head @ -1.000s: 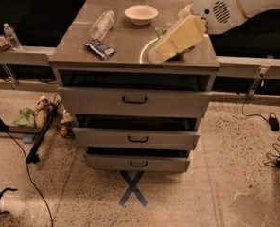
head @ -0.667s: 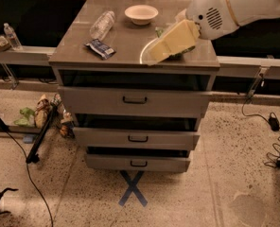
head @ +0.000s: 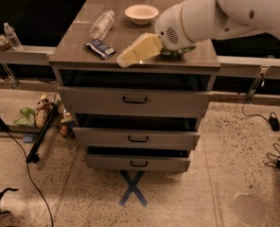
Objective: Place rxbar blueberry into paper bowl
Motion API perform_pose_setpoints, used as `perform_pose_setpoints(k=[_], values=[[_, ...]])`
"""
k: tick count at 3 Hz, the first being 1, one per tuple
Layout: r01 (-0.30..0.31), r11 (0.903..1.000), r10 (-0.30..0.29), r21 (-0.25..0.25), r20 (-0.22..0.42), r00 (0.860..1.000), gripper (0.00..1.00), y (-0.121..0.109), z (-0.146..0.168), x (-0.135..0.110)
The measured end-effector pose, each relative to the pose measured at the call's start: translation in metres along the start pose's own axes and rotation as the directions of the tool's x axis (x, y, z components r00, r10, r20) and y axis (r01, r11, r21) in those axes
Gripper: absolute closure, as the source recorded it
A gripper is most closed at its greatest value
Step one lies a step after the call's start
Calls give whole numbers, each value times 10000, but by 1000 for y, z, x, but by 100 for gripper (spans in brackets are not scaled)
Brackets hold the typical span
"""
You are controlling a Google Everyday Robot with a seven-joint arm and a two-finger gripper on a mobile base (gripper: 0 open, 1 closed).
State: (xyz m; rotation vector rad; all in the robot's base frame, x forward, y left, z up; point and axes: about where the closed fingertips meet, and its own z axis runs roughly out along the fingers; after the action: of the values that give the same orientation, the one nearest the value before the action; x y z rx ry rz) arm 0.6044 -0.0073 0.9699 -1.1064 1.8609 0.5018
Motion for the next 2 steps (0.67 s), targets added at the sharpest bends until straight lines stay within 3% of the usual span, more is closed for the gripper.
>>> perform_pose_setpoints(k=[1, 2], values=[[32, 9974, -76, 719, 609, 9981, 0, -24, 46, -7], [-711, 9948, 633, 727, 1052, 9924, 0, -43, 96, 4]])
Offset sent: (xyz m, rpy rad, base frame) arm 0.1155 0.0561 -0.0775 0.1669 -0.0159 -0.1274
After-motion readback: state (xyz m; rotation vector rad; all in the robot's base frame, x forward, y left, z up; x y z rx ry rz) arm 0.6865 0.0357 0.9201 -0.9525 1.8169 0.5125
